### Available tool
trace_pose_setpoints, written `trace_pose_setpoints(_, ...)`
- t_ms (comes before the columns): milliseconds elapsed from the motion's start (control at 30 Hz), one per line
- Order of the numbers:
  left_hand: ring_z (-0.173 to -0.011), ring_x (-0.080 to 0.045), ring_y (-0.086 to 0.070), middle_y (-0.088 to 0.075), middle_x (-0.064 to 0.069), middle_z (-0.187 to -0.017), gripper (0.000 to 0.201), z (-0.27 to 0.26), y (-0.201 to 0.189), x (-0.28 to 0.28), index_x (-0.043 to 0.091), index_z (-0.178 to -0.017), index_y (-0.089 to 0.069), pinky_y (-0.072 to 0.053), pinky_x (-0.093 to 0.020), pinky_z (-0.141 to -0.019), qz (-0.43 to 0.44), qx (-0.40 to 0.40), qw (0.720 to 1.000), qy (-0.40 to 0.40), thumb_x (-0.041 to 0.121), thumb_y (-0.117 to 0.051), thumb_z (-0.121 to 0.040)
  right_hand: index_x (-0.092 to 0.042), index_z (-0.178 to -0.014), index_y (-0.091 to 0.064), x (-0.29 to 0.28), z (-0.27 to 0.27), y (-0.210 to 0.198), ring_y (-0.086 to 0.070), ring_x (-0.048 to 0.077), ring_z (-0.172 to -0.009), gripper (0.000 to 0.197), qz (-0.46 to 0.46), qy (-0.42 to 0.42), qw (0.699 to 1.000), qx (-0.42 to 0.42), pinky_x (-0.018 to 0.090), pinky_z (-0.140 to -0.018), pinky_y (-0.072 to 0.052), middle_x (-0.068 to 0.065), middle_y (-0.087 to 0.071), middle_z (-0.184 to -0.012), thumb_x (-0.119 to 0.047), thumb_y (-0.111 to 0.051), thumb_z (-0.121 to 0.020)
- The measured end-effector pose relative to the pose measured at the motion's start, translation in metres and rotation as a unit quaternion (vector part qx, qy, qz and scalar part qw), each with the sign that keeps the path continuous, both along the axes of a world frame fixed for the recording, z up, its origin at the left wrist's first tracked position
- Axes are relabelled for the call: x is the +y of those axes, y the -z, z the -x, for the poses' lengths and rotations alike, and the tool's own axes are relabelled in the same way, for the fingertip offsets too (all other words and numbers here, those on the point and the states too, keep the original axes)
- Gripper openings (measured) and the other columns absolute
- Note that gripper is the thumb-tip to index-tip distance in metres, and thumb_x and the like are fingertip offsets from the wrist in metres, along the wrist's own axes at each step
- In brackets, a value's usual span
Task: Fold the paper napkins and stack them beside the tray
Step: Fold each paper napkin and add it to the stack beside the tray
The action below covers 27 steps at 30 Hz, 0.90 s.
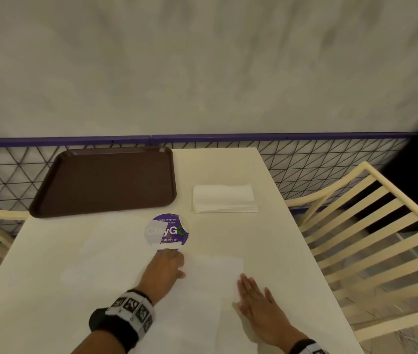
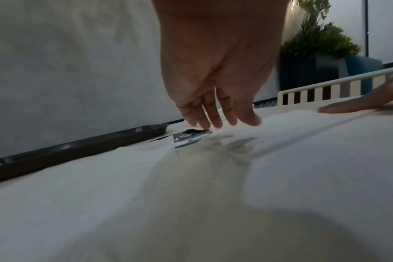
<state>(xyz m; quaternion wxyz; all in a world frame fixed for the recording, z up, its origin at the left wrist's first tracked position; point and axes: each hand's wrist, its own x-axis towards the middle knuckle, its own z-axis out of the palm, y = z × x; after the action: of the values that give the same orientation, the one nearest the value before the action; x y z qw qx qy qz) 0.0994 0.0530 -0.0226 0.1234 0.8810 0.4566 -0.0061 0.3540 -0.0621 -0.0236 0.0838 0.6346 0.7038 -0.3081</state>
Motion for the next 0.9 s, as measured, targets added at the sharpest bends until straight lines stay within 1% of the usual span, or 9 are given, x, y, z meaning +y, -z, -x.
trace_pose_setpoints(100,-0.127,-0.021,-0.042,-0.041,0.002,-0.139,0.069,-0.008,-0.007,0.022,0.016,-0.13,-0.047,-0.037,-0.031,-0.103,0.067,-0.019,0.997,-0.031,0.024,-0.078,-0.069,-0.021,-0.147,0.009,0.002,0.0,-0.002,0.015,0.006,-0.142,0.11,0.013,0.006,1.0,-0.006,0.036,-0.116,0.004,-0.014,0.022,-0.151,-0.073,0.023,-0.051)
trace_pose_setpoints(167,-0.132,-0.023,-0.032,-0.032,0.0,-0.146,0.081,-0.015,-0.011,0.029,0.017,-0.141,-0.03,-0.032,-0.033,-0.107,0.091,0.049,0.993,-0.049,0.026,-0.075,-0.074,-0.022,-0.147,0.009,0.003,0.0,-0.004,0.012,0.008,-0.143,0.098,0.033,0.012,0.999,-0.005,0.038,-0.116,0.002,-0.012,0.018,-0.154,-0.072,0.012,-0.063)
trace_pose_setpoints(267,-0.13,-0.026,-0.036,-0.038,-0.007,-0.142,0.08,-0.024,-0.014,0.034,0.013,-0.139,-0.029,-0.033,-0.036,-0.107,0.09,0.122,0.986,-0.063,0.031,-0.074,-0.076,-0.024,-0.149,-0.001,0.004,-0.001,-0.006,0.003,0.007,-0.144,0.062,0.02,0.016,1.0,-0.016,0.034,-0.116,-0.005,-0.012,0.009,-0.156,-0.049,-0.021,-0.096)
trace_pose_setpoints(400,-0.128,-0.025,-0.038,-0.046,-0.007,-0.136,0.058,-0.025,-0.014,0.036,0.014,-0.129,-0.046,-0.035,-0.036,-0.105,0.112,0.172,0.977,-0.066,0.035,-0.069,-0.08,-0.024,-0.144,-0.027,0.025,0.007,-0.024,-0.029,0.016,-0.135,0.052,-0.056,0.092,0.994,0.031,0.027,-0.11,-0.026,-0.002,-0.028,-0.151,-0.032,-0.04,-0.094)
trace_pose_setpoints(500,-0.127,-0.026,-0.039,-0.046,-0.006,-0.133,0.049,-0.022,-0.014,0.032,0.018,-0.125,-0.052,-0.033,-0.033,-0.103,0.105,0.14,0.983,-0.064,0.034,-0.067,-0.081,-0.026,-0.146,-0.016,0.05,0.021,-0.035,-0.015,0.02,-0.141,0.069,-0.13,0.068,0.989,0.0,0.035,-0.115,-0.017,-0.003,-0.017,-0.153,-0.029,-0.055,-0.09)
trace_pose_setpoints(633,-0.099,-0.018,-0.055,-0.06,0.005,-0.099,0.011,-0.02,-0.022,0.019,0.027,-0.087,-0.057,-0.038,-0.026,-0.078,0.089,-0.019,0.993,-0.076,0.026,-0.065,-0.08,-0.029,-0.145,-0.019,0.084,0.039,-0.036,-0.012,0.016,-0.143,0.081,-0.115,-0.002,0.993,0.011,0.044,-0.116,0.002,-0.006,-0.025,-0.151,-0.037,-0.067,-0.079)
trace_pose_setpoints(767,-0.066,-0.007,-0.05,-0.052,0.011,-0.066,0.039,-0.017,-0.042,0.031,0.03,-0.058,-0.044,-0.038,-0.02,-0.062,0.155,-0.236,0.949,-0.144,0.012,-0.075,-0.072,-0.026,-0.111,-0.062,0.114,0.026,-0.037,-0.056,0.013,-0.105,0.046,-0.011,0.085,0.988,0.13,0.023,-0.096,-0.039,-0.007,-0.064,-0.109,-0.027,-0.077,-0.068)
trace_pose_setpoints(833,-0.065,-0.008,-0.057,-0.057,0.008,-0.064,0.037,-0.015,-0.055,0.048,0.026,-0.06,-0.05,-0.044,-0.021,-0.064,0.169,-0.339,0.905,-0.194,0.003,-0.079,-0.066,-0.017,-0.092,-0.069,0.129,0.009,-0.044,-0.058,0.012,-0.091,0.027,0.026,0.114,0.978,0.171,0.013,-0.071,-0.042,-0.006,-0.064,-0.093,-0.021,-0.079,-0.068)
trace_pose_setpoints(900,-0.054,0.001,-0.052,-0.056,0.008,-0.059,0.032,-0.019,-0.068,0.066,0.02,-0.069,-0.054,-0.041,-0.012,-0.055,0.17,-0.39,0.87,-0.249,0.0,-0.079,-0.066,-0.007,-0.095,-0.07,0.148,-0.011,-0.056,-0.06,0.015,-0.086,0.032,0.028,0.168,0.963,0.21,0.017,-0.069,-0.045,0.001,-0.065,-0.092,-0.017,-0.081,-0.067)
